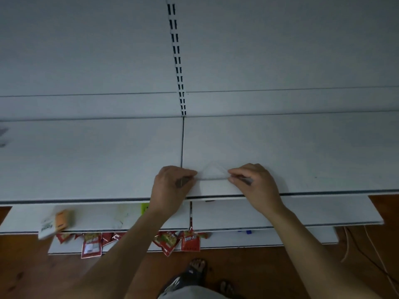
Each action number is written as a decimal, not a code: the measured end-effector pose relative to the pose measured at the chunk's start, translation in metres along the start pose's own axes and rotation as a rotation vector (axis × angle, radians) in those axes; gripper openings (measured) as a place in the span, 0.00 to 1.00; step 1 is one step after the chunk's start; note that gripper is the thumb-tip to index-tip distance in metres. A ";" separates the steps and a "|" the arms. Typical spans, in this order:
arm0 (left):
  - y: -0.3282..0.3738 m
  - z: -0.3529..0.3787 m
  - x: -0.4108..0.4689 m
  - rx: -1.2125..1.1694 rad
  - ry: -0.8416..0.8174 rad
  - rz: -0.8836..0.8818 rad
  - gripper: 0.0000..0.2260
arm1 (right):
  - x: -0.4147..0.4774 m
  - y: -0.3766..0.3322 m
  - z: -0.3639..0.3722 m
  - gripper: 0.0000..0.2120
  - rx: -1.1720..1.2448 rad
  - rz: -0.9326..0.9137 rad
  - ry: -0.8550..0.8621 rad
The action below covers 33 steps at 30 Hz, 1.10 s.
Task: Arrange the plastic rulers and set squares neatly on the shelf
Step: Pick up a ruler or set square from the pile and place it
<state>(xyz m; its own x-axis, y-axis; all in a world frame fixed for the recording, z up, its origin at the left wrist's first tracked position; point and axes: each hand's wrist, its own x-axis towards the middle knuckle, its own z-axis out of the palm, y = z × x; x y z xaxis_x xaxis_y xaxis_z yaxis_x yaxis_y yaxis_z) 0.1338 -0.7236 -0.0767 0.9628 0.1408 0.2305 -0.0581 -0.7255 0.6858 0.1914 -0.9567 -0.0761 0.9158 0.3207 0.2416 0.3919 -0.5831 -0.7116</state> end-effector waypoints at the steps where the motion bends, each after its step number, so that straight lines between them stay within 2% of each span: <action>1: 0.000 0.000 -0.001 0.021 0.003 0.009 0.09 | 0.000 0.000 0.000 0.08 -0.012 -0.001 -0.012; 7: -0.002 0.000 -0.004 0.067 0.002 0.006 0.11 | -0.002 0.001 -0.005 0.11 -0.014 0.007 -0.072; 13: -0.004 0.001 -0.003 0.058 -0.006 0.003 0.08 | -0.004 0.006 -0.001 0.11 -0.070 -0.082 -0.038; 33: 0.003 0.001 -0.005 0.070 -0.005 -0.057 0.06 | -0.004 0.013 0.001 0.09 -0.105 -0.130 0.008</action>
<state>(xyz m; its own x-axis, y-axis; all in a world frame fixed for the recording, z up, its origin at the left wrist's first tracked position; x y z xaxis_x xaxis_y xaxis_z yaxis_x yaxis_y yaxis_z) 0.1290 -0.7272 -0.0762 0.9654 0.1798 0.1889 0.0151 -0.7617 0.6477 0.1930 -0.9644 -0.0871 0.8571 0.3930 0.3329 0.5141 -0.6121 -0.6009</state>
